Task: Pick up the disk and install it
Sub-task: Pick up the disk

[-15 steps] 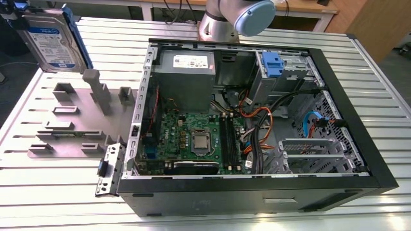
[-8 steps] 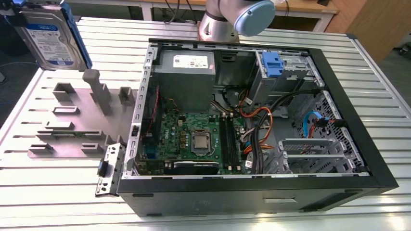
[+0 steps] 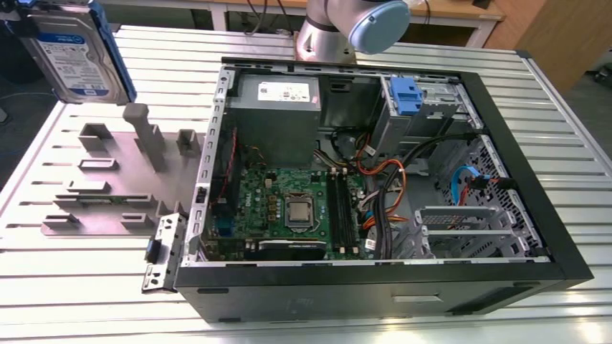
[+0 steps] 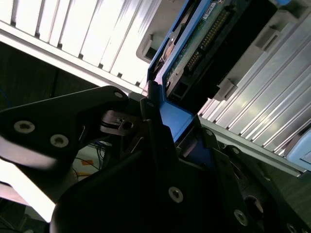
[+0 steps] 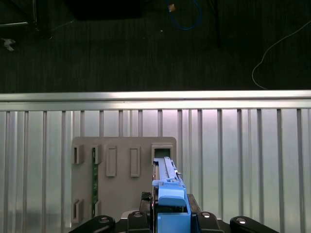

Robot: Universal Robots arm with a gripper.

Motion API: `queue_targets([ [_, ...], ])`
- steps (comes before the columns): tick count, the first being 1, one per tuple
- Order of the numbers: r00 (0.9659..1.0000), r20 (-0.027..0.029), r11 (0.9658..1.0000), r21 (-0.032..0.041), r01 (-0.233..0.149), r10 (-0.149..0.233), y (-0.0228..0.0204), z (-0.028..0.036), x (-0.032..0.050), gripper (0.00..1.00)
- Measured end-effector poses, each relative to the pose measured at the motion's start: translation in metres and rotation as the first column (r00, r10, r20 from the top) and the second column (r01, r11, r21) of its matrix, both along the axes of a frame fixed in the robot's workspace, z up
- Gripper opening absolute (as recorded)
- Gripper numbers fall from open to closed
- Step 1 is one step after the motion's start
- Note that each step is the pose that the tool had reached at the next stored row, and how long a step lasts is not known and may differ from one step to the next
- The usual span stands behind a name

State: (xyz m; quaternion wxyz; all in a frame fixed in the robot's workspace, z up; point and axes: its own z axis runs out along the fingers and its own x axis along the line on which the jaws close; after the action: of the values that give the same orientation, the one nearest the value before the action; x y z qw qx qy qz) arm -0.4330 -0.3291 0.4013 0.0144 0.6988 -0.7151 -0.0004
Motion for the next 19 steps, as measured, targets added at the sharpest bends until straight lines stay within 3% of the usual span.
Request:
queue_targets([
  [5, 1.0, -0.0001, 1.0, 0.0, 0.0, 0.0, 0.0, 0.0053, 0.0, 0.36],
  [13, 1.0, 0.0, 1.0, 0.0001, 0.0, 0.0, 0.0, 0.0244, 0.0, 0.36],
  [19, 1.0, 0.0002, 1.0, 0.0002, 0.0, 0.0, 0.0, 0.0302, 0.0, 0.36],
])
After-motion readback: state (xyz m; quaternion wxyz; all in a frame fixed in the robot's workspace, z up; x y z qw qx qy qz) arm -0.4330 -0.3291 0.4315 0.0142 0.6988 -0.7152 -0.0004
